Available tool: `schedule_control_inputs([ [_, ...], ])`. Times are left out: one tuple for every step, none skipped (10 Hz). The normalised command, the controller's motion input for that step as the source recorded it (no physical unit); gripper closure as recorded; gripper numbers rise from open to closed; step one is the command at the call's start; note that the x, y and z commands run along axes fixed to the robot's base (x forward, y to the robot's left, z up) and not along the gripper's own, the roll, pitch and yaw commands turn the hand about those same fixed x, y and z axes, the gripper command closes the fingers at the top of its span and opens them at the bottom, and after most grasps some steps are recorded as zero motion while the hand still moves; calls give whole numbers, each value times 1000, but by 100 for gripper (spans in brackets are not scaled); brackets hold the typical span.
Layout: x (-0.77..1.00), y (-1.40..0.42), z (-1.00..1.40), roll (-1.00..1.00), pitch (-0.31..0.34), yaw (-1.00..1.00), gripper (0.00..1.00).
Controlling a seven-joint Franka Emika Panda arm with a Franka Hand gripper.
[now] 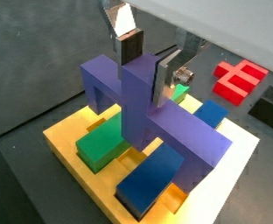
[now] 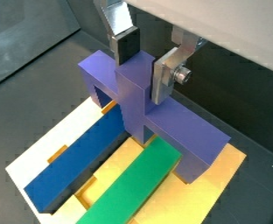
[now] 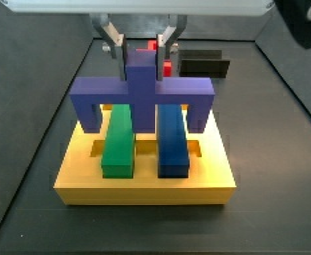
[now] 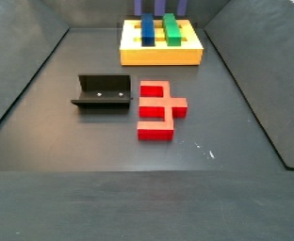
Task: Pick up the purple object. Move up. Move to above the board. Insert the purple object.
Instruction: Insert the purple object.
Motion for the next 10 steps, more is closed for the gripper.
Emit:
schedule_control_inputs([
  [9, -29, -157, 0, -64, 0, 100],
  [40, -20, -183, 0, -61, 0, 100],
  [126, -26, -166, 0, -27, 0, 100],
  [66, 0, -169, 0, -10, 0, 100],
  [6, 0, -240, 0, -37, 0, 100],
  [0, 0, -251, 0, -41, 0, 100],
  [29, 0, -237, 0, -44, 0, 100],
  [31, 0, -246, 0, -47, 0, 100],
  [89, -11, -214, 0, -24, 0, 100],
  [120, 0, -214, 0, -11, 0, 100],
])
